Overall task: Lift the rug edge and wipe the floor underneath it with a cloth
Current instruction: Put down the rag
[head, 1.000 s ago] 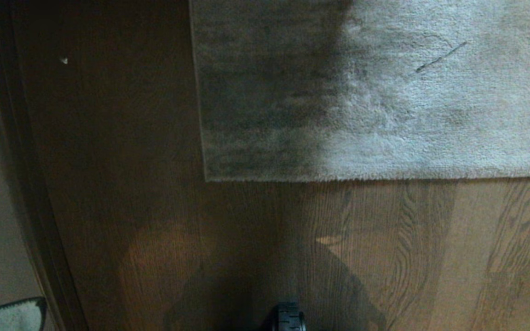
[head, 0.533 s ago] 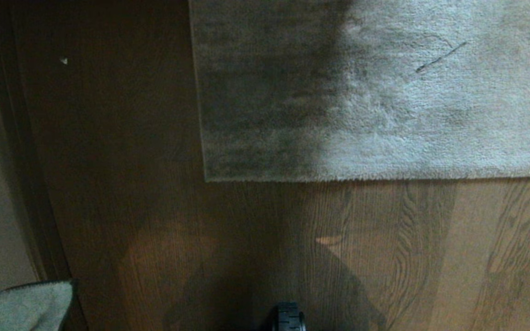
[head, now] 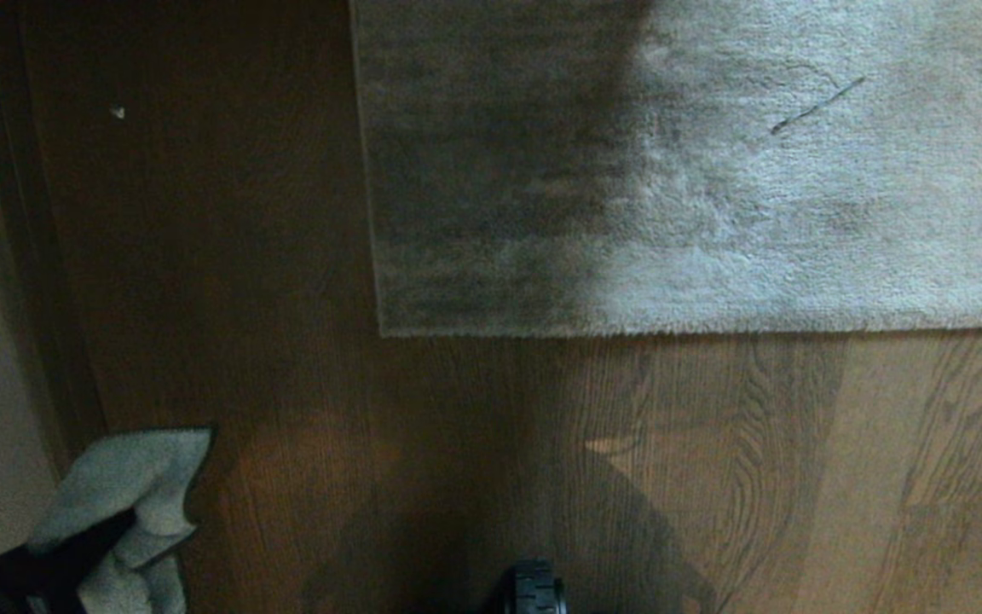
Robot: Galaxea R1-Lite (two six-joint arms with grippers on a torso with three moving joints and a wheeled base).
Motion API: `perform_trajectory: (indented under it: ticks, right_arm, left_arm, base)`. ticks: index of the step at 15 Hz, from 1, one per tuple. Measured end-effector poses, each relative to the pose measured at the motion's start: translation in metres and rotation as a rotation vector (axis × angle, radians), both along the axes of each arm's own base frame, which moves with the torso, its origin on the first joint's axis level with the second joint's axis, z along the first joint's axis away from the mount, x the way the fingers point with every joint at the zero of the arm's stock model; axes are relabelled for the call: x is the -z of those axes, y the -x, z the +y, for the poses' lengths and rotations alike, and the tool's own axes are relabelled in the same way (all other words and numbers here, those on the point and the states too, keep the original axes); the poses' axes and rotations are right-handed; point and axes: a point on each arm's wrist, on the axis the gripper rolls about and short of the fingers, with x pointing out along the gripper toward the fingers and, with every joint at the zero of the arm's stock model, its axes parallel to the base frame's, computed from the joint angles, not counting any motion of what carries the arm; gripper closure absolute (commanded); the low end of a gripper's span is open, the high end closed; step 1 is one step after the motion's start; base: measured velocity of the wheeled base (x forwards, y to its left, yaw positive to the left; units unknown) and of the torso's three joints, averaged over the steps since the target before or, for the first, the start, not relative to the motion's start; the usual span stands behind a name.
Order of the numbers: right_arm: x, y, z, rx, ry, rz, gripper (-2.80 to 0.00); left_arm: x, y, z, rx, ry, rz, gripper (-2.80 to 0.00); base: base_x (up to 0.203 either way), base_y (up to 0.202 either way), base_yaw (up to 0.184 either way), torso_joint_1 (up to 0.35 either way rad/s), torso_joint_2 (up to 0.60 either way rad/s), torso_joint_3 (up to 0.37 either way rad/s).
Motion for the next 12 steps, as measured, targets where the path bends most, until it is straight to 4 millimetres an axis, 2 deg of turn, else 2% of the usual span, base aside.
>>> perform_trajectory:
  ticks: [6, 12]
  right_arm:
    - [0.000, 0.000, 0.000, 0.000, 0.000, 0.000, 0.00]
    - [0.000, 0.000, 0.000, 0.000, 0.000, 0.000, 0.00]
  left_arm:
    - [0.004, -0.068, 0.001, -0.027, -0.004, -0.042, 0.00]
    - [0.022, -0.138, 0.007, -0.052, -0.039, -0.206, 0.00]
  base:
    - [0.000, 0.000, 0.000, 0.000, 0.00, 0.000]
    - [0.000, 0.000, 0.000, 0.000, 0.00, 0.000]
